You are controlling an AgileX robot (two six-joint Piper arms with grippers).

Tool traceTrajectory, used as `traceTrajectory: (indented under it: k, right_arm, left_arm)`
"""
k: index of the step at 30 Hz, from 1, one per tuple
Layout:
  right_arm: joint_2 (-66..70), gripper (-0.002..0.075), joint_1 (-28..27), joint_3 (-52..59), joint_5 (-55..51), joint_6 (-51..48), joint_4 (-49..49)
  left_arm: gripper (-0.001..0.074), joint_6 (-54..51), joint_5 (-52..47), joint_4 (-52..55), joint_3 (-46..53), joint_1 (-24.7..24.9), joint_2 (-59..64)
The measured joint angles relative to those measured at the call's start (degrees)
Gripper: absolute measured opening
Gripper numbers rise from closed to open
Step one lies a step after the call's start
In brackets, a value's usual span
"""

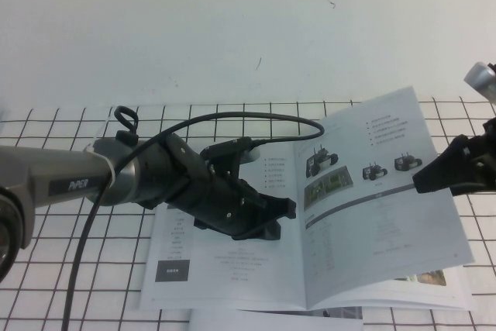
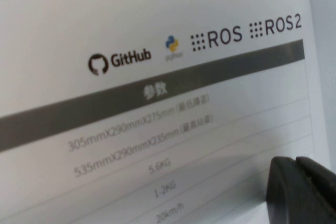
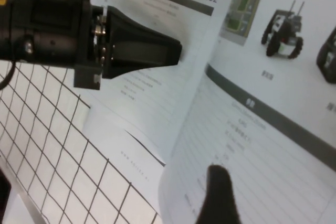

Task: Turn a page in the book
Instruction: Open the closed book

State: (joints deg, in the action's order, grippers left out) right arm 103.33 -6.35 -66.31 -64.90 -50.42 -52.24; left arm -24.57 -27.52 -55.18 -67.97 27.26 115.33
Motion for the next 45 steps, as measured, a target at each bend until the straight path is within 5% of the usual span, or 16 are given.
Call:
traceTrajectory:
  k: [18,30,45]
  right_arm:
    - [-0.6,0.0472,9.6,0.1,3.6,-0.7,-8.4]
    - [-0.6,0.0472,11.5,0.4,4.7,-4.6,-18.5]
    - [-0.6,0.0472,21.7,0.4,12.2,-12.8,-29.4]
  left_arm:
    - [-0.0003,0.1,-1.9,3.6,-0.1,-0.1,-5.3]
    - [-0.0003,1.2,-7.2,8.7,-0.1,-5.7,-15.6]
    - [-0.0002,4.4,-11.2,17.1,0.4,-8.9,-23.4]
